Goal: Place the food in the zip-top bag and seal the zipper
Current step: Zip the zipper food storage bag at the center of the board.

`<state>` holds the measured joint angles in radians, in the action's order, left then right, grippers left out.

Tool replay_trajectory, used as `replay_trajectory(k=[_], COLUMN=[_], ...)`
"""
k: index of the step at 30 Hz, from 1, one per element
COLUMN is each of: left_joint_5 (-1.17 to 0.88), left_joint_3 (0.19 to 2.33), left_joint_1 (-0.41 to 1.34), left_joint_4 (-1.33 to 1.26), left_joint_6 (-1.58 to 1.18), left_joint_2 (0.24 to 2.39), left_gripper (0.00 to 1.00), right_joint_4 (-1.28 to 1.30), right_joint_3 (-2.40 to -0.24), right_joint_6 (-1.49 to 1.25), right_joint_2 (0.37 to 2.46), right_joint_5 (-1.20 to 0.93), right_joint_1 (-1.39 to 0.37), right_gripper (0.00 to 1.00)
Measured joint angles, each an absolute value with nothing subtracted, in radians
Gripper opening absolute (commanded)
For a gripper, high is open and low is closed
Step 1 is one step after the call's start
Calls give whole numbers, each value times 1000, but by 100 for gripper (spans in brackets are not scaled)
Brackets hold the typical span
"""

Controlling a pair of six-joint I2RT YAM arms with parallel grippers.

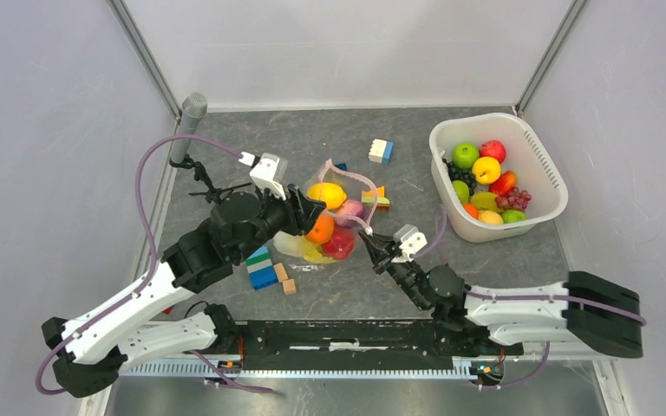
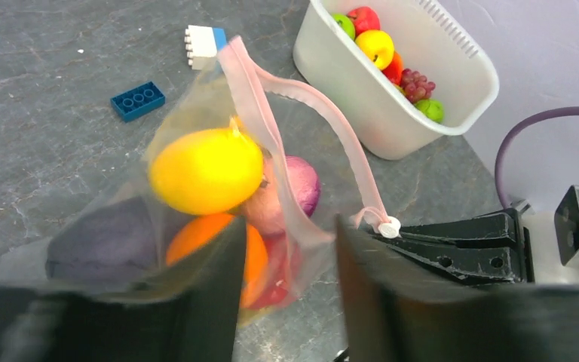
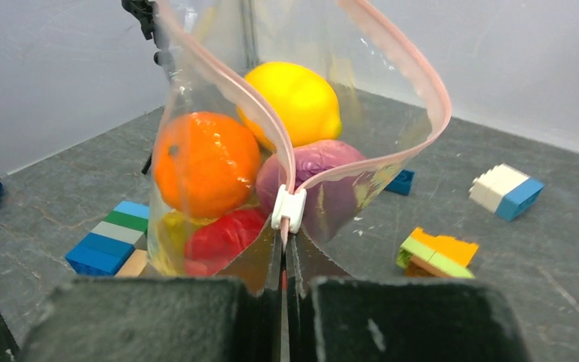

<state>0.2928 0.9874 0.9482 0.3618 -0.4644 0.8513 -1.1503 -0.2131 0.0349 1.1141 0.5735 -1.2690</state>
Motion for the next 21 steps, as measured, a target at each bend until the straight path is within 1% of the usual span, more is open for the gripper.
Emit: replay_trajectory(k=[2, 4, 5, 8, 9, 15, 21], left_joint_5=[303, 313, 315, 318, 319, 332, 340], left_joint_3=[1012, 1060, 1087, 1157, 1178, 1222, 1222], left_joint_1=[948, 948, 948, 948, 948, 948, 944], left_joint_4=[382, 411, 422, 430, 432, 445, 488], left_joint_6=[-440, -409, -394, -372, -363, -303, -283], left_joint_2=[850, 850, 850, 849, 848, 833, 819], left_gripper=[78, 82, 86, 89, 92, 93, 94], right_joint_4=[-1037, -899, -826, -646, -587, -311, -58], right_joint_3=[-239, -284, -313, -406, -446, -668, -923], right_joint_6=[50, 65, 75, 101, 112, 191, 286], right_joint_2=[1042, 960, 920, 839, 829, 855, 996], right_joint_5=[536, 481, 443, 338, 305, 103, -119], right_joint_1=[-1242, -1206, -1184, -1117, -1098, -1015, -979], right_gripper=[0, 0, 0, 0, 0, 0, 0])
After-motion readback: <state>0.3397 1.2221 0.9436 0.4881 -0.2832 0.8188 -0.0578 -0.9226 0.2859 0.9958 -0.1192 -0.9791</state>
